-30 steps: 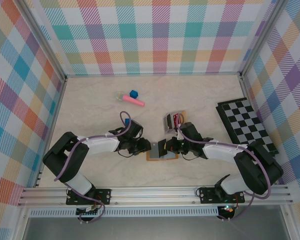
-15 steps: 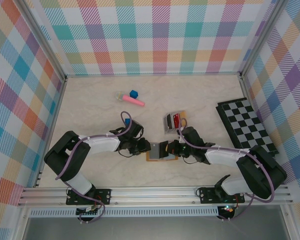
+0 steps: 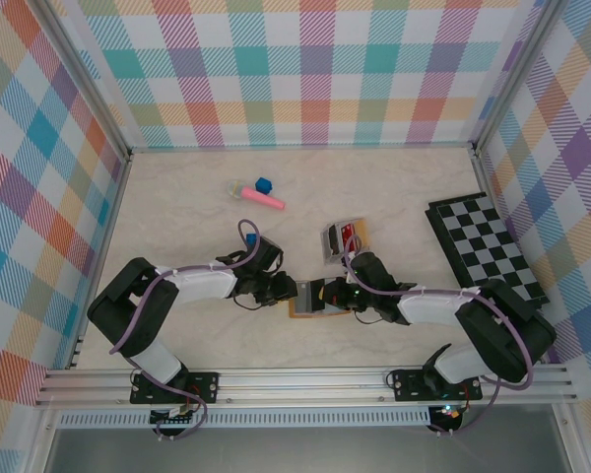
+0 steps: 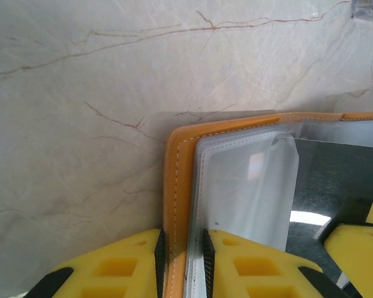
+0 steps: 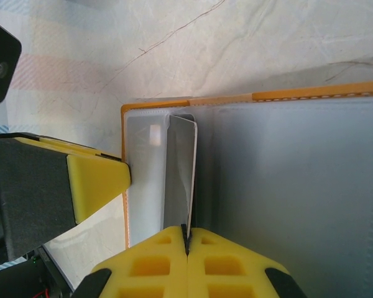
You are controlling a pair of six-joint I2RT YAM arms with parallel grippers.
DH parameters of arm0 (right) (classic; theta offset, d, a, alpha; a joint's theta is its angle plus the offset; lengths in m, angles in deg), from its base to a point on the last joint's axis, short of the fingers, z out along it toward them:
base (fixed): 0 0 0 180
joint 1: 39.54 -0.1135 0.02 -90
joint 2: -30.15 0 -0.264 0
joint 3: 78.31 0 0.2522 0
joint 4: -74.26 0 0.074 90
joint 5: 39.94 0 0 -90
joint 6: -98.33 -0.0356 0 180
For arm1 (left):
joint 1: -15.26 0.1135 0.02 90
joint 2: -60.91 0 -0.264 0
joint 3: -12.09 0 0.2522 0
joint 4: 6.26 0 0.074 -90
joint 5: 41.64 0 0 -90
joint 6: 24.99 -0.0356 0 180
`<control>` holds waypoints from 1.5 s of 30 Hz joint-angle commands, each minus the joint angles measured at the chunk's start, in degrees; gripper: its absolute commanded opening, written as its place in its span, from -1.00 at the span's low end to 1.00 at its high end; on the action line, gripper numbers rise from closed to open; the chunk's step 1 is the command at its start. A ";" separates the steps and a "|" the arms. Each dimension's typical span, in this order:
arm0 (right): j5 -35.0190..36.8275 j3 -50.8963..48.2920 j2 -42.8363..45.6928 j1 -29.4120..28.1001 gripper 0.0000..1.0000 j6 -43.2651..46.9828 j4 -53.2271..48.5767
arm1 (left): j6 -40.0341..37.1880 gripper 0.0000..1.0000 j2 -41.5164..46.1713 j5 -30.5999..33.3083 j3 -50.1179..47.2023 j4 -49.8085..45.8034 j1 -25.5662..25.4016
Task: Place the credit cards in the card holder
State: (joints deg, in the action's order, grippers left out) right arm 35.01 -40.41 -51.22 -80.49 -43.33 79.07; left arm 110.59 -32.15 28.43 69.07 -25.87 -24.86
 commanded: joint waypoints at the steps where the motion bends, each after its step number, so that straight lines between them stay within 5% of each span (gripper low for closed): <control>1: -2.35 0.90 -3.27 -0.80 -0.99 0.35 -1.29 | 0.17 -0.53 -1.32 -0.11 0.90 0.08 -1.10; 13: -3.37 8.42 -10.39 -3.09 -0.85 -0.96 -0.95 | -0.23 -0.44 -0.46 0.15 1.02 -0.19 -1.24; 23: 4.04 12.73 -5.40 -2.48 -0.22 4.84 -19.55 | -1.48 -0.49 -0.29 1.52 1.31 -2.34 -1.23; 30: 4.74 16.92 -7.83 -1.94 -0.22 7.18 -22.64 | -1.97 -0.53 -0.97 1.34 1.51 -2.20 -1.26; 41: 0.74 23.68 -14.04 -1.85 -0.48 10.95 -23.34 | -3.06 -0.55 -1.43 0.99 1.82 -2.36 -1.25; 45: 5.69 24.38 -11.67 -1.88 -0.46 11.15 -27.95 | -3.70 -0.55 -1.14 2.02 2.29 -3.51 -1.23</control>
State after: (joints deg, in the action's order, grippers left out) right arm 38.44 -17.52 -64.61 -82.43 -34.00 54.94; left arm 108.49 -32.39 29.57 69.88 -26.70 -25.49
